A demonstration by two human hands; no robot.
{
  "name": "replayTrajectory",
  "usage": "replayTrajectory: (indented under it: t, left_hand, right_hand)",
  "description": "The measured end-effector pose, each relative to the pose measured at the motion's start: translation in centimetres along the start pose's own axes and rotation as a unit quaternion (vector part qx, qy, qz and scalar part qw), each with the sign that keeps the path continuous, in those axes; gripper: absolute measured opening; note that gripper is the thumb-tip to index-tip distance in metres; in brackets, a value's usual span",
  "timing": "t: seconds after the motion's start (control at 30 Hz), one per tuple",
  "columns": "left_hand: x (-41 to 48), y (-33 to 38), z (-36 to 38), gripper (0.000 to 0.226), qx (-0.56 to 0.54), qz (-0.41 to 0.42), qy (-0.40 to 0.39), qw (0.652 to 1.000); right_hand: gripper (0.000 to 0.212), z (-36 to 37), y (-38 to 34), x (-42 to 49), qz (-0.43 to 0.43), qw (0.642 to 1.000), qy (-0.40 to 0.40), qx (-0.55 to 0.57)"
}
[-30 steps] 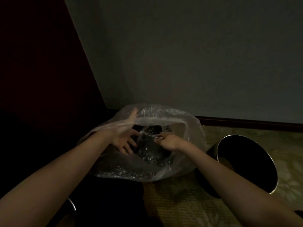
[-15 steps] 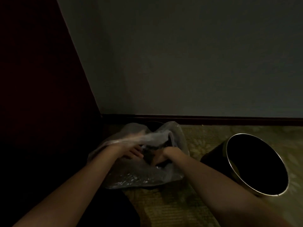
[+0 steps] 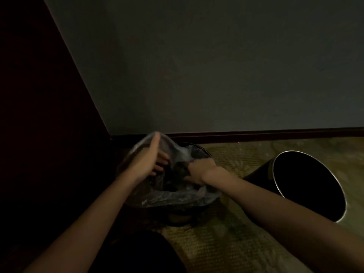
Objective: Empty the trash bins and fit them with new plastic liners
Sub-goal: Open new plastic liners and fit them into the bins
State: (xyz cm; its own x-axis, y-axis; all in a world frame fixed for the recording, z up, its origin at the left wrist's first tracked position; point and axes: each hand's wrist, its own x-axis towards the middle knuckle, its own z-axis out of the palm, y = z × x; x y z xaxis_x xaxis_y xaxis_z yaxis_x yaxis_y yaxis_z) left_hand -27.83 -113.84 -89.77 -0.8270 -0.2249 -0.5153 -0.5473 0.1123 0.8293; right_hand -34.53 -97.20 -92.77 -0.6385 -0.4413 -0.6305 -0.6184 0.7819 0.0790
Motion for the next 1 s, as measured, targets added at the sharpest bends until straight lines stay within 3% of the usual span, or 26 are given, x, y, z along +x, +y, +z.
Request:
replayTrajectory:
  t: [0.1,0.2,0.27,0.33,0.43,0.5,0.57,0.6,0.67,0.77,0.87,1.0]
  left_hand:
    - [1.1,0.4,-0.4,0.084,-0.050,-0.034,0.090,0.994]
    - [1.4,-0.3,-0.2,0.064,-0.020,0.044,0.180,0.982]
    - [1.4,-1.1,-0.2,0.052,0.092,0.120,0.233,0.961]
    - [1.4,-1.7,-0.2,0.042,0.182,0.168,0.267,0.931]
    - [1.7,-2.0,0.2,0.031,0.235,0.199,0.216,0.927]
    - [2.2,-2.1,0.3,0.042,0.305,0.171,0.163,0.923]
    - [3.0,-2.1,0.1,0.052,0.355,0.134,0.127,0.916]
    - [3.4,-2.2,0.0,0.054,0.370,0.121,0.113,0.914]
    - [4.1,-2.7,-0.1,0.054,0.390,0.099,0.087,0.912]
    - [4.6,-3.7,-0.2,0.051,0.370,0.083,0.055,0.924]
    - [4.5,-4.7,-0.4,0.047,0.304,0.090,0.039,0.947]
    - [3.9,-5.7,-1.1,0.044,0.168,0.015,0.029,0.985]
  right_hand:
    - [0.048,-0.9,2.0,-2.7,0.001,0.983,0.136,-0.123]
    - [0.040,-1.3,3.3,-5.1,0.026,0.976,0.156,-0.150]
    - [0.042,-1.0,4.0,-6.3,0.029,0.976,0.186,-0.112]
    - [0.044,-0.8,4.9,-7.2,0.047,0.970,0.238,-0.029]
    - [0.036,-0.2,6.8,-7.4,0.116,0.945,0.255,0.168]
    - [0.025,0.2,8.1,-6.3,0.139,0.892,0.226,0.366]
    - [0.015,0.4,9.2,-4.9,0.149,0.813,0.200,0.526]
    - [0.013,0.6,9.5,-4.3,0.150,0.784,0.185,0.573]
    - [0.018,1.5,10.2,-3.4,0.155,0.763,0.156,0.608]
    - [0.030,3.8,11.1,-2.8,0.149,0.791,0.122,0.581]
    - [0.025,6.0,11.3,-2.4,0.124,0.825,0.092,0.543]
    - [0.028,7.3,10.8,-2.3,0.111,0.859,0.099,0.489]
